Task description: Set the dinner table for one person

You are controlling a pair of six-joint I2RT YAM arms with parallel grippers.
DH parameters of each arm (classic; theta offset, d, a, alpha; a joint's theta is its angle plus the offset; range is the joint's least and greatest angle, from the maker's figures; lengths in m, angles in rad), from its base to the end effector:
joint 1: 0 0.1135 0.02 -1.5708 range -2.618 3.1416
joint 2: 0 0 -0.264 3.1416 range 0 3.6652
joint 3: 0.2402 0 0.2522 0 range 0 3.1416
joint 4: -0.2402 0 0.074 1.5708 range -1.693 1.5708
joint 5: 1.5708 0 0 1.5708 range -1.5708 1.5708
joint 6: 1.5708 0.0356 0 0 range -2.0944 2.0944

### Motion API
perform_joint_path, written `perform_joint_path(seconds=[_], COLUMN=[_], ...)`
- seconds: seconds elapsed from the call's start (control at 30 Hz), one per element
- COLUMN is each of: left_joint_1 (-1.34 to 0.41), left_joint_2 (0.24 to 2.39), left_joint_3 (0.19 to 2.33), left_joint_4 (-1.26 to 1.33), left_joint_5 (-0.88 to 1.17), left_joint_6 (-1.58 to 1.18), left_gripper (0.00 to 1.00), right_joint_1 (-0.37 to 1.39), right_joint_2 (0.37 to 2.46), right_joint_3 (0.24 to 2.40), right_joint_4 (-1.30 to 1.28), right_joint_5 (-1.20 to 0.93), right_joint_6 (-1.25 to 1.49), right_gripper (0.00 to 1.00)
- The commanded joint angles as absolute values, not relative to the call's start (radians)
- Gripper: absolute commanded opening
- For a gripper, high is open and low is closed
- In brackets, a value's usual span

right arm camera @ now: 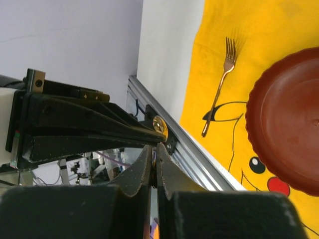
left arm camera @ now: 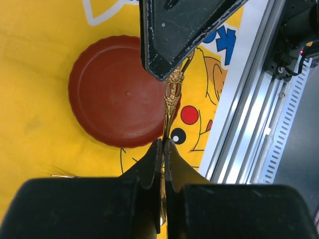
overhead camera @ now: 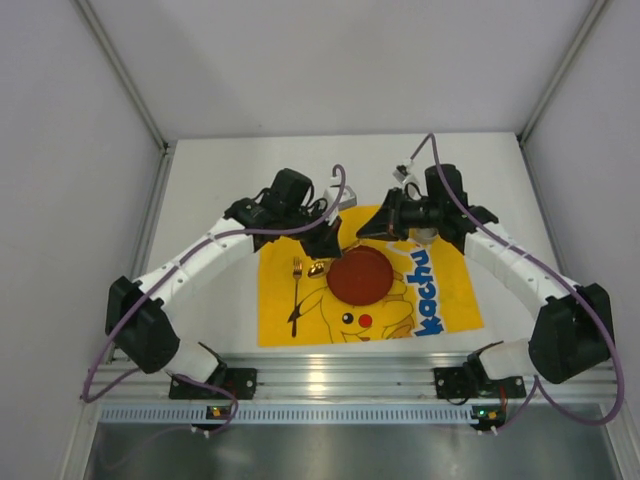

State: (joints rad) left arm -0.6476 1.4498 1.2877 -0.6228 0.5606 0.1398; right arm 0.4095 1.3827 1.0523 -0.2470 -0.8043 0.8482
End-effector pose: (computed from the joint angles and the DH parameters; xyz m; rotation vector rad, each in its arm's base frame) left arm 0.2384 -0.2041 0.3216 1.1683 2.0766 -0.9056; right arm 0.2691 0.1448 0.2963 -0.0172 2.3822 1.5386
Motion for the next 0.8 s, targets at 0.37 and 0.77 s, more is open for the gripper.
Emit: perform_joint_path(seconds=[0.37, 0.77], left_joint_1=[-0.637, -0.635], left_joint_2=[1.571, 1.536], left_joint_3=[1.442, 1.456], left_joint_4=[-0.591, -0.512], left_joint_5=[0.468, 0.376], left_joint_6=[0.152, 0.002], left_gripper=[0.00, 0.57], right_joint_1=[0.414, 0.397], right_joint_2=[1.229, 1.150], right_joint_3=[0.979, 0.927], right_joint_4=[-0.350, -0.491], right_joint_5=[-0.858, -0.614], right_joint_6=[0.796, 0.759], right_gripper=[0.00, 0.00])
